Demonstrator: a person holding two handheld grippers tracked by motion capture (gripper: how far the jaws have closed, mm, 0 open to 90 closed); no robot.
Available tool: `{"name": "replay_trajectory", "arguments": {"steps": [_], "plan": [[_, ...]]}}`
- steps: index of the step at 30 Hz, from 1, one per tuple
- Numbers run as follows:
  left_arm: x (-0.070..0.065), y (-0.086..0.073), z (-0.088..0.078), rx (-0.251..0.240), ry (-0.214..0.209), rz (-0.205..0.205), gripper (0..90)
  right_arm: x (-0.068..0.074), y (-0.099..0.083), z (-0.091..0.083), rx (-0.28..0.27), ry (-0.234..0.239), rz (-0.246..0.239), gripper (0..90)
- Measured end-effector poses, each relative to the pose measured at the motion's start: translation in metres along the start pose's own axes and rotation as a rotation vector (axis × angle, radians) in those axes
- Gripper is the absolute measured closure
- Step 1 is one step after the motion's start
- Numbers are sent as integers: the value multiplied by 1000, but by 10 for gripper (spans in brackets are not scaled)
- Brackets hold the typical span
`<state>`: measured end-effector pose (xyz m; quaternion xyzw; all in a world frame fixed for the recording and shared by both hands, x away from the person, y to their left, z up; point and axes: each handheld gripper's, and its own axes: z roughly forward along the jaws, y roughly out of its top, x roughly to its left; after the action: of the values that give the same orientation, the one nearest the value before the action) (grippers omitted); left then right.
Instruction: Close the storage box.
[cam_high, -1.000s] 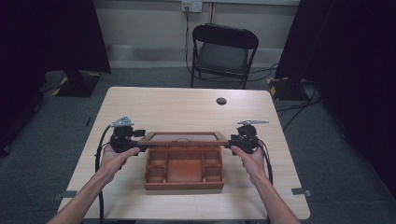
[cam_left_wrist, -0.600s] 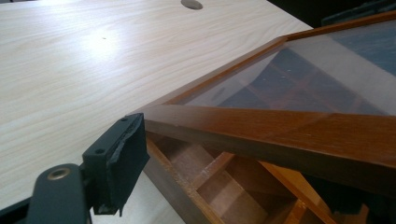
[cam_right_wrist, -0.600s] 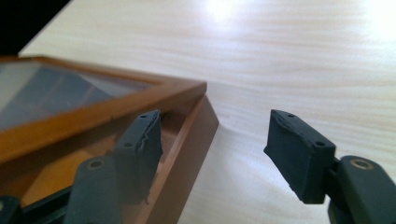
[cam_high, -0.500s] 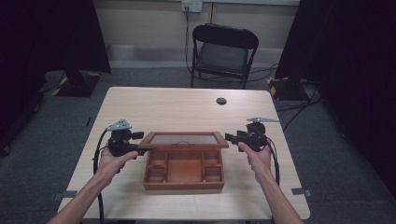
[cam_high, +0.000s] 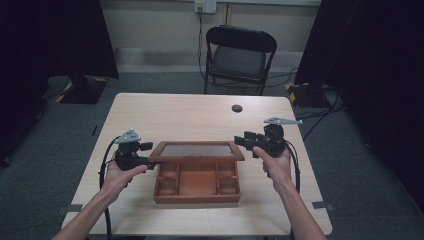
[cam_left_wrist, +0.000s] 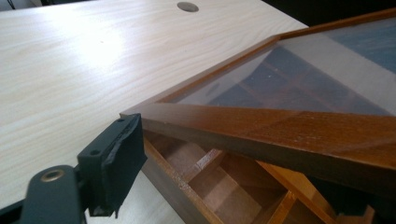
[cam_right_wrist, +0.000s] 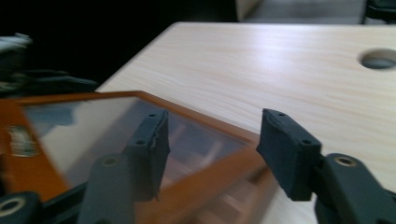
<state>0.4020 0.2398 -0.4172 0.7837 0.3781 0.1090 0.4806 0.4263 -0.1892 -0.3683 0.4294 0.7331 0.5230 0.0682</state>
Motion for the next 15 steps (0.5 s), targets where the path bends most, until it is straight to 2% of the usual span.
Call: {"name": "replay_trajectory", "arguments": {"steps": [1, 5, 6, 10, 11, 15], "plan": [[0, -1, 0, 3, 5, 3, 168, 4, 2, -1, -13, 26, -12, 453], [0, -3, -1, 8, 6, 4, 164, 19, 9, -2, -9, 90, -46, 479], [0, -3, -1, 8, 6, 4, 164, 19, 9, -2, -9, 90, -46, 479], [0, -3, -1, 4, 1, -6, 165, 34, 18, -1, -17, 160, -50, 552], [1, -2, -1, 5, 1, -3, 165, 42, 23, 1, -1, 181, -83, 593], [1, 0, -1, 5, -2, -7, 169, 58, 28, 14, 58, 250, -132, 668]]}}
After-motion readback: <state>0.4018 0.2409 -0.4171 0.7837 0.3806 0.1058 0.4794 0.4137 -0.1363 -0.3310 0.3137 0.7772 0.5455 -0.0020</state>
